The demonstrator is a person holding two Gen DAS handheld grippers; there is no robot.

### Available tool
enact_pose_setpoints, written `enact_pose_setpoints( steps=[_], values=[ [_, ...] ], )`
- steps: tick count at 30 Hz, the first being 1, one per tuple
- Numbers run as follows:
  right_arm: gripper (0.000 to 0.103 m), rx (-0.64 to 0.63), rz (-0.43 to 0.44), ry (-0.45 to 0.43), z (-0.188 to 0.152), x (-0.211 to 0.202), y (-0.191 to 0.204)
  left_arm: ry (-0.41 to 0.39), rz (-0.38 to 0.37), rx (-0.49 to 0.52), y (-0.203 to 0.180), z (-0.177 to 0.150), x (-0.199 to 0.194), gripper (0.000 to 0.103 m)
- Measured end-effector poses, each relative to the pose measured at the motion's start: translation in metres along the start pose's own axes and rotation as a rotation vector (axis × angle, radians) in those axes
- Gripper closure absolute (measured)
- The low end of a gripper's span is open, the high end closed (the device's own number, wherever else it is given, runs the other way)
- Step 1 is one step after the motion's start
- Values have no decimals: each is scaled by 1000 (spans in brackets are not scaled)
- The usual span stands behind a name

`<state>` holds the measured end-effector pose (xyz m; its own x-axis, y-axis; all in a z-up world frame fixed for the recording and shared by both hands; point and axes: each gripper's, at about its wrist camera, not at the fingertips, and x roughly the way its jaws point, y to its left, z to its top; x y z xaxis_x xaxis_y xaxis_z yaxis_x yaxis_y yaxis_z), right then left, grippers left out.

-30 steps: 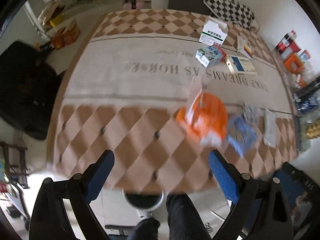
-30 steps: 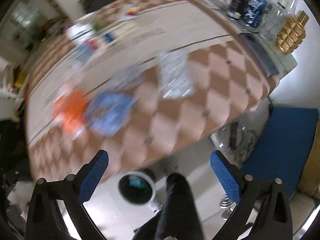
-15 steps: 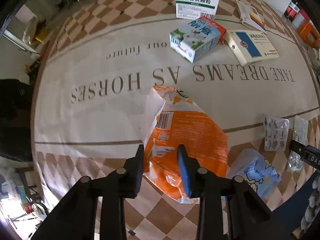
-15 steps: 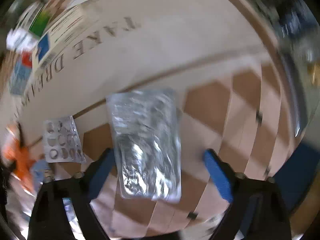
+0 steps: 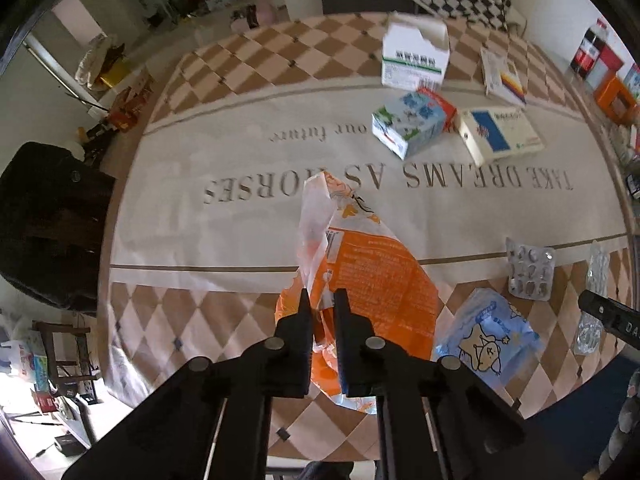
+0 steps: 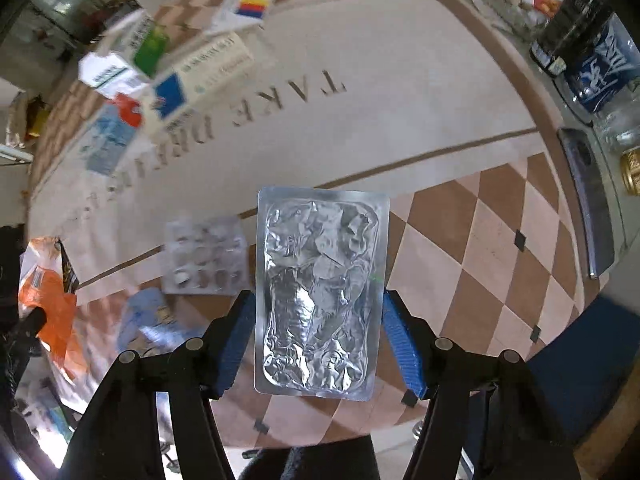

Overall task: Collect trash
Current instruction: 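Carry both items over the white bin and release them inside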

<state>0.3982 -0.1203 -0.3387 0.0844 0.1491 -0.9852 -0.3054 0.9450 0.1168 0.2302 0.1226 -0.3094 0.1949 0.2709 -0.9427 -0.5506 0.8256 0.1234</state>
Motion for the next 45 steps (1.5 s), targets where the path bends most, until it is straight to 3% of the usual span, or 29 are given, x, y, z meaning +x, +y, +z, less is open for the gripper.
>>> enact_pose_setpoints(
  steps=[4,8,14,20,24,30,36,42,44,45],
  values=[
    [37,-30,38,-44,-23,-35,20,-53,-6,-23,28,-9,-18,97],
    [37,-48,101,-99,-69,-71,43,-111,-25,-43,57,-37,-52,97],
    [37,-75,159,-143,-167,-87,89,-158,-55,-41,101,-112,-90,97],
    [37,-108,151,-83,-279,-66,122,-101,-104,-20,139,-199,-87,97],
    [37,-99,144,17,-340,-18,131,20,-124,-47,158,-252,-43,97],
    [37,-96,113,163,-393,95,133,213,-160,-119,172,-309,79,97],
    [36,-59,114,265,-420,237,130,411,-266,-231,172,-358,222,93],
    [36,-49,162,327,-433,362,125,499,-320,-290,157,-388,326,92],
    [36,-48,180,335,-434,388,126,510,-353,-325,155,-392,345,79],
    [36,-48,200,342,-434,403,127,509,-364,-338,159,-394,350,50]
  ],
)
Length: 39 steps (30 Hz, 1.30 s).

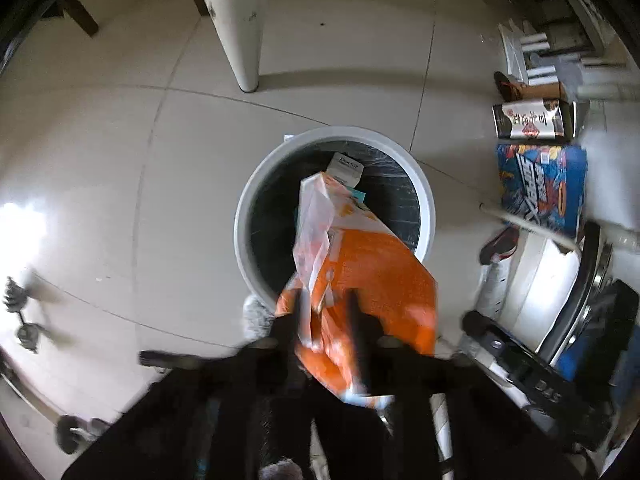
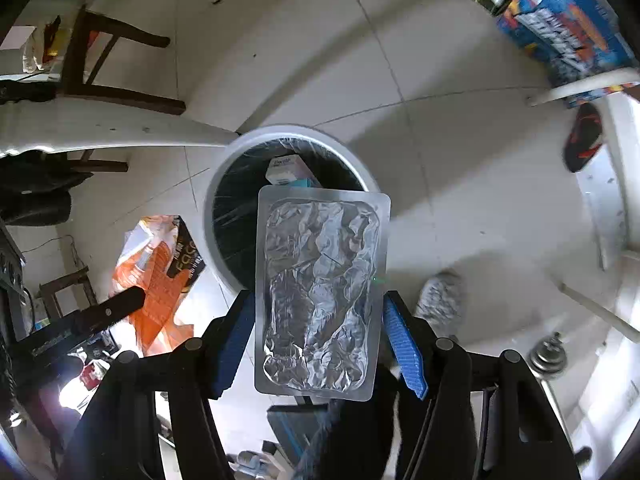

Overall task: Collect trash
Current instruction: 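Carry both items over the white bin and release them inside, then grasp the blue packet with the left tool while the right tool grasps the clear blister pack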

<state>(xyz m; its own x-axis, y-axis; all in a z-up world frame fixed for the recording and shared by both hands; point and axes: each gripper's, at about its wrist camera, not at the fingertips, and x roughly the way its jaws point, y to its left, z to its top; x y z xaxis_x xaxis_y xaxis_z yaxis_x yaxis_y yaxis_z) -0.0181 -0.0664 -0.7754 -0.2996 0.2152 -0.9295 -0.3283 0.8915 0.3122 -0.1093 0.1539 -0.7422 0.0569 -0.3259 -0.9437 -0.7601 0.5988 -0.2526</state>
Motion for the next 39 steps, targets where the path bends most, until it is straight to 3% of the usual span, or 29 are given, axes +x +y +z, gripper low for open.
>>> enact_pose_setpoints(
  steps=[1,2,4,8,13,20,28,39],
  values=[
    [34,-5,12,11,3,9,-1,-10,-6,-3,2,1,3,21],
    [21,-12,32,25,5,18,-2,-21,-4,-5,6,2,1,14],
    [0,-20,42,25,8,28,-3,-35,33,-10,11,2,1,13],
    [0,-66,-25,15,7,26,4,-69,162,32,13,-8,-7,4],
    [0,-141,-197,-7,-1,1,24,-175,295,85,4,-34,-40,4],
    [0,-208,-291,-47,-21,-53,40,-178,302,151,-18,-64,-81,4],
    [0,-228,-266,-85,-47,-145,64,-191,299,180,-39,-91,-143,4],
    [0,-254,-232,-158,-104,-303,118,-238,236,155,-55,-144,-274,4]
  ],
)
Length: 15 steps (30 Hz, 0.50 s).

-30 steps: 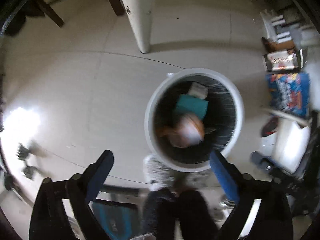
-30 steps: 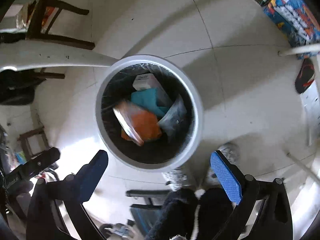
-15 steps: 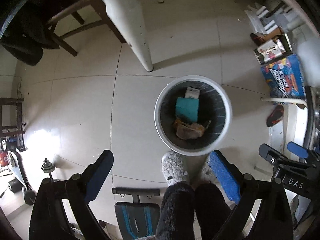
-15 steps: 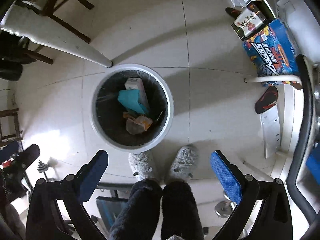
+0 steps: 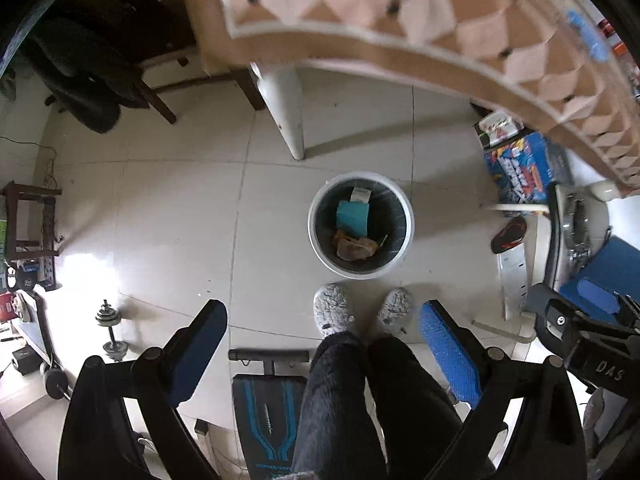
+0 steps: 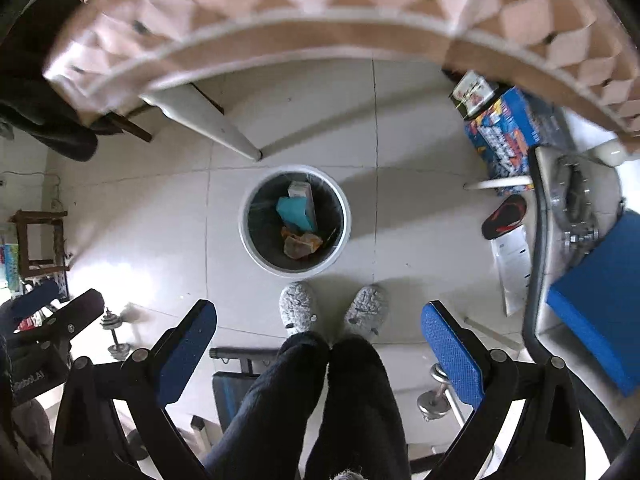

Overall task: Collect trash
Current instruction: 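Grasp the blue packet with the left tool while the right tool grasps the clear blister pack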

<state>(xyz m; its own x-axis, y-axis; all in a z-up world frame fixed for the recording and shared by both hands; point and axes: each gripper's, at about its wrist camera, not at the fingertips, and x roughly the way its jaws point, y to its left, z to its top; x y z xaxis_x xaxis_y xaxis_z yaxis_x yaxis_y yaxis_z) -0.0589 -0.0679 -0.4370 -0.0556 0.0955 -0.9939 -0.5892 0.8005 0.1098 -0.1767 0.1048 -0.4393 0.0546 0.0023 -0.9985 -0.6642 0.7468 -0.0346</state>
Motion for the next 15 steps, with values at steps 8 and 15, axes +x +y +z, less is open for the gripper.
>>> enact_pose_setpoints(
  steps=[8,15],
  values=[
    [0,67,63,-99,10,-101,2,-136,65,-24,5,15,-83,4],
    [0,226,53,-183,80,-148,-62,-224,113,-2,-31,86,-94,4]
  ],
)
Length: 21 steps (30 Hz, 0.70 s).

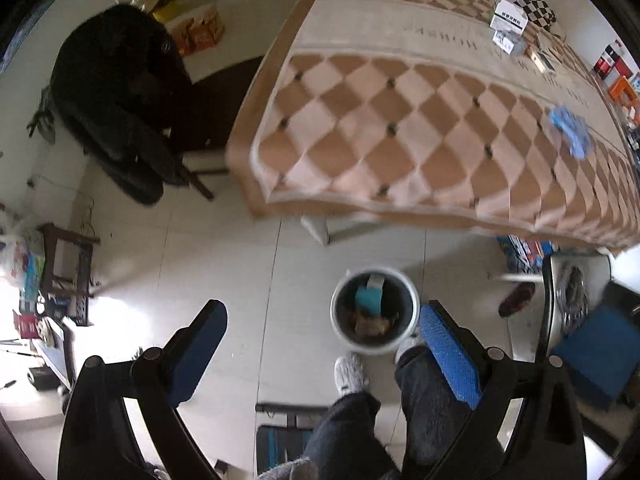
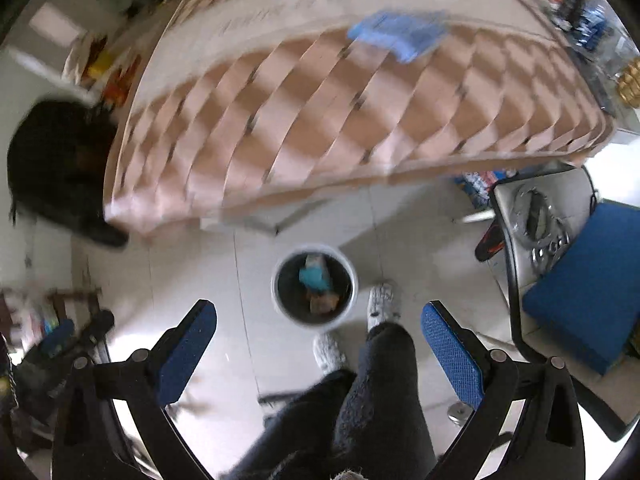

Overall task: Collect trash
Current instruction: 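Grasp the blue packet with the left tool while the right tool grasps the clear blister pack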

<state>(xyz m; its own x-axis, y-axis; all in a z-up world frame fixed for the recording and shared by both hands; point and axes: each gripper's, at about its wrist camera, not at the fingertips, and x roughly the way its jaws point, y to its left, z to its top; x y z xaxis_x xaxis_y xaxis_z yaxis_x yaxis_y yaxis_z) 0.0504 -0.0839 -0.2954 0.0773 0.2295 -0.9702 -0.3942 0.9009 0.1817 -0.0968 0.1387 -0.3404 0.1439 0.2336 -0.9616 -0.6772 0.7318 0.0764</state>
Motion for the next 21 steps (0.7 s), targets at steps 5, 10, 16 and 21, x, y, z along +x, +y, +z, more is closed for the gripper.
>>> enact_pose_setpoints(
  steps=[5,10,16,21],
  values=[
    [0,79,-85,-46,85,0,-63,33,-40,-9,-51,68,19,4],
    [0,170,-165,-30,170,26,-145,102,-157,-27,-140,135,38,4],
    [0,258,-173,41,236,63,-223,283,-327,-43,-252,180,78,6],
    [0,261,-122,73,266,75,-243,341,-306,-55,-299,199,109,50]
  ],
)
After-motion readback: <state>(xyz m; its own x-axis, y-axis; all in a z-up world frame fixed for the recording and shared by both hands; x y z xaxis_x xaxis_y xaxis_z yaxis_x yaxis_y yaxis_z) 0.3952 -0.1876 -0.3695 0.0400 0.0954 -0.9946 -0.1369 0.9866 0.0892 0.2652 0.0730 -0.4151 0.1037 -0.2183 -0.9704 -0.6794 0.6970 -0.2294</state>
